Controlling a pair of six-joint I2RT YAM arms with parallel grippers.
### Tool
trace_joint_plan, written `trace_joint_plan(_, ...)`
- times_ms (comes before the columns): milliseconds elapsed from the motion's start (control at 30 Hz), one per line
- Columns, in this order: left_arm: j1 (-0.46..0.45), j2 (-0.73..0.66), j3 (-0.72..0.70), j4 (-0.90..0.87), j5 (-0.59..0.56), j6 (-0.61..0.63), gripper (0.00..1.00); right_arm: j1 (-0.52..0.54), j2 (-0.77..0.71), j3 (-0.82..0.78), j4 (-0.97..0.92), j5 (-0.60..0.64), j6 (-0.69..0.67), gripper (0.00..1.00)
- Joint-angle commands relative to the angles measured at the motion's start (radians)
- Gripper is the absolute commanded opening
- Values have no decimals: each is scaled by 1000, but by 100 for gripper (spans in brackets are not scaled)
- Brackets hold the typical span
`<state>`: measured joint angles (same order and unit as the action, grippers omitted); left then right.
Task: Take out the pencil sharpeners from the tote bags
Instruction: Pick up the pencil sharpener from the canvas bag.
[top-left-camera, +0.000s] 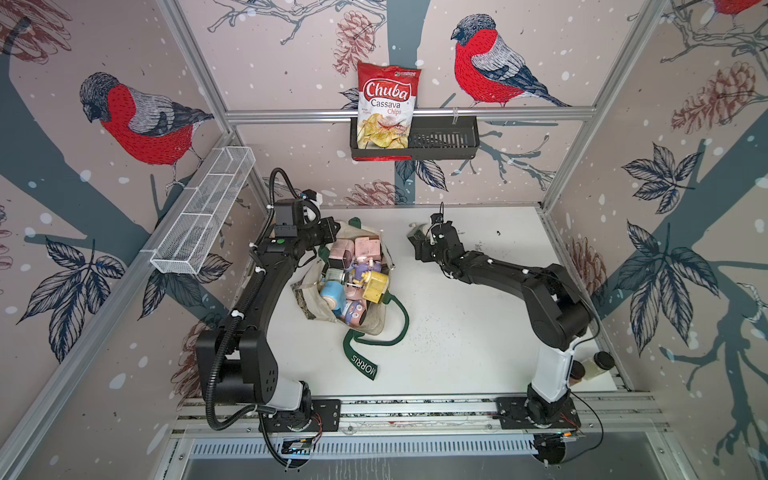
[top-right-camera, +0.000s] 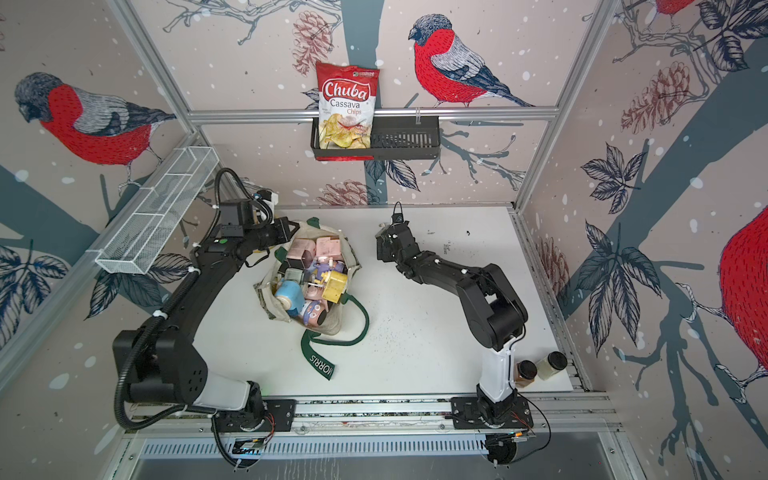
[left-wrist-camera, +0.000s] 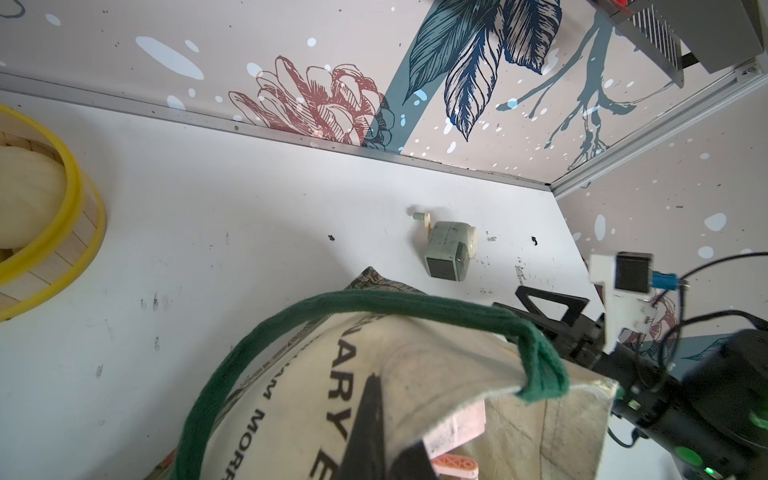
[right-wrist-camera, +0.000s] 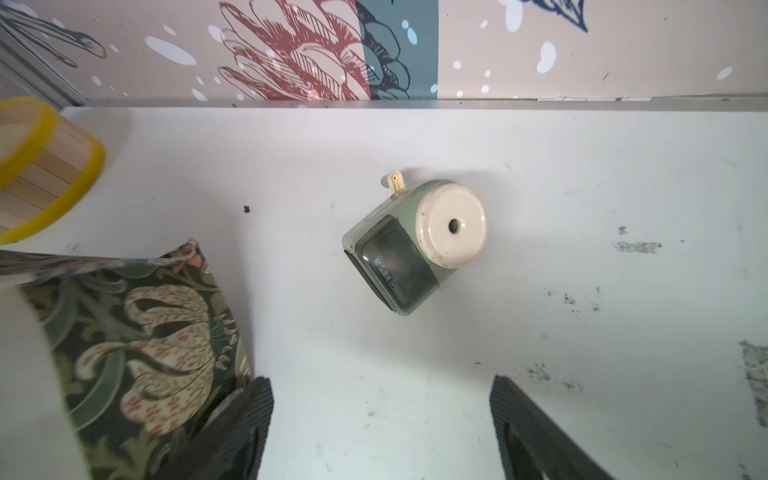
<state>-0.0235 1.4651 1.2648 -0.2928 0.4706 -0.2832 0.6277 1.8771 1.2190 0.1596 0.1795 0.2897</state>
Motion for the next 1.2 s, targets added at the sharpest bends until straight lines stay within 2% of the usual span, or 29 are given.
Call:
trace_joint_plan(0, 1, -2, 9, 31, 19, 10, 0, 4, -85, -48, 40, 12, -4, 84)
trace_joint_plan(167, 0, 0, 9, 33, 21, 10, 0, 9, -242, -119, 90, -1, 10, 83)
trace_joint_plan(300, 1, 1, 9, 33, 25, 8, 0, -5, -338, -191, 191, -72, 37, 84)
trace_joint_plan(400, 0, 0, 9, 33, 23, 9, 0, -9, -385, -191, 173, -160, 26, 77)
trace_joint_plan(500, 0, 0, 7, 35, 23, 8, 0, 60, -413, -167, 154, -192, -79, 77)
trace_joint_plan(633, 1, 1, 9, 34, 25, 8, 0, 204, -376, -85, 78, -227, -302, 80)
trace_joint_plan(733, 1, 1, 8, 34, 26, 7, 0, 284, -309, 19, -27, -202, -337, 81)
trace_joint_plan(867, 1, 1, 9, 35, 27, 6, 0, 352, -192, 201, -178, -144, -143, 82)
trace_joint_plan(1000, 1, 1, 7, 36, 27, 7, 0, 410, -69, 333, -267, -180, 55, 81)
trace_joint_plan(1167, 1, 2, 7, 36, 27, 5, 0, 466, 58, 461, -353, -166, 209, 81)
